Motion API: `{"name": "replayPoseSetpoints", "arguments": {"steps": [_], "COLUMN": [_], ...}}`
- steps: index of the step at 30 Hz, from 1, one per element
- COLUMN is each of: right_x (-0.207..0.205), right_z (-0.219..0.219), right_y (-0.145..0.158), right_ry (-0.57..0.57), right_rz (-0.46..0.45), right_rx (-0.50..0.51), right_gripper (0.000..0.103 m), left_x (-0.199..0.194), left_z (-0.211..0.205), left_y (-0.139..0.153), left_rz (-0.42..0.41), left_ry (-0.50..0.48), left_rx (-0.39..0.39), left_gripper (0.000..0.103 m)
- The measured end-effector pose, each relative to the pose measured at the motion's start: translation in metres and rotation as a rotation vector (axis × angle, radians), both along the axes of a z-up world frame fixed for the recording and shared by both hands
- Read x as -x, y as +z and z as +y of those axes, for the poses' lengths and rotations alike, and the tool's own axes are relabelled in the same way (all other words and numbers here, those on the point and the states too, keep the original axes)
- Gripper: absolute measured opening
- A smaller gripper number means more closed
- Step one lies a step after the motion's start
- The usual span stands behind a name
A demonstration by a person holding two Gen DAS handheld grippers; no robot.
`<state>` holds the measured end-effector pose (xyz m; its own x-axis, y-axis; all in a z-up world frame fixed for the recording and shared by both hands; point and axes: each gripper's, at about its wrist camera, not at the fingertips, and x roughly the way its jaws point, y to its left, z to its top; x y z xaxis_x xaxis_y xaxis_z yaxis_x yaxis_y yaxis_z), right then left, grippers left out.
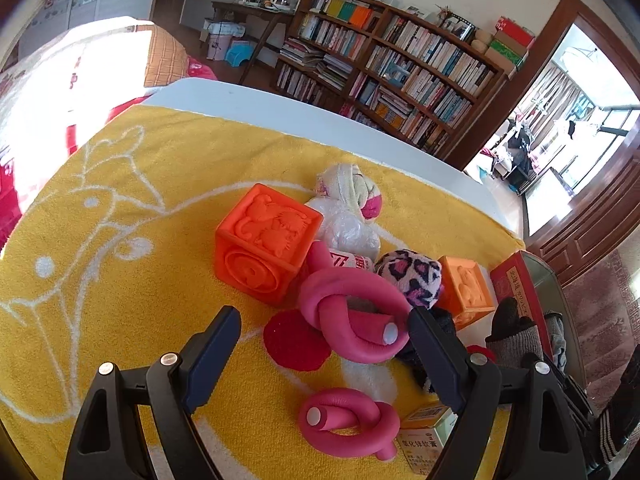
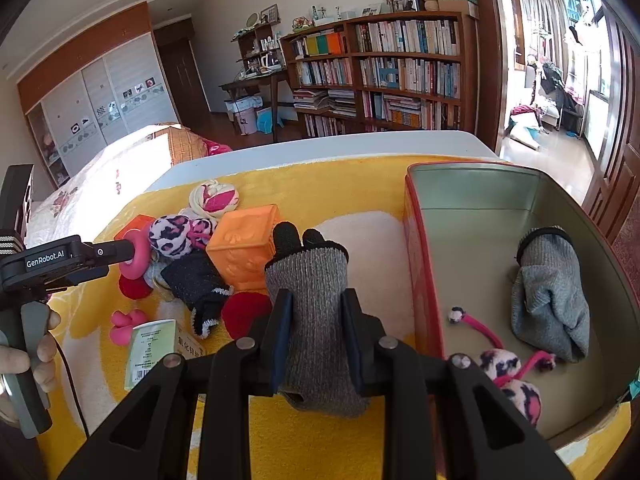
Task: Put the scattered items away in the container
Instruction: 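Grasp the second grey knit glove with the right gripper, then grasp the pink twisted rubber toy with the left gripper while the right carries the glove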
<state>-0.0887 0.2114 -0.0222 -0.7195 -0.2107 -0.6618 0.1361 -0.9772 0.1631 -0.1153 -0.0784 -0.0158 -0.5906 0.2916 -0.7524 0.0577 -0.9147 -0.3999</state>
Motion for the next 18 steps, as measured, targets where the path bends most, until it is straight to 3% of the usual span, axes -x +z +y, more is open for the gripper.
{"name": "replayPoseSetpoints", "arguments": {"steps": [4, 14, 15, 16, 17, 18], "right_x": [0.001, -0.001, -0.002, -0.002, -0.004, -0.006], "right_z": [0.0, -0.001, -0.001, -0.001, -0.001, -0.002], "right_y": [-0.001, -0.001, 0.0, 0.001, 0.003, 0.005], "right_ry": [-0.006, -0.005, -0.007, -0.009, -0.012, -0.015], "right_rz": [-0.003, 0.003, 0.008, 0.017, 0.028, 0.043], "right_rx": [-0.005, -0.012, -0.016, -0.023, -0.029, -0.032], "right_gripper": [0.028, 0.028, 0.028, 0.028, 0.028, 0.028], "left_x": [0.004, 0.016, 0.015, 0.014, 0.014, 0.012], "left_z": [-0.001, 0.015, 0.016, 0.017, 0.017, 0.017], "left_y": [-0.001, -0.019, -0.02, -0.02, -0.02, -0.018], "left_rz": [-0.013, -0.029, -0.023, -0.019, -0.015, -0.003], "left_ry": [-0.004, -0.019, -0.021, -0.025, -0.026, -0.024], "left_rx": [-0.072, 0.025, 0.035, 0.041, 0.052, 0.06], "left_gripper": [0.087, 0.087, 0.086, 0.072, 0.066, 0.065]}}
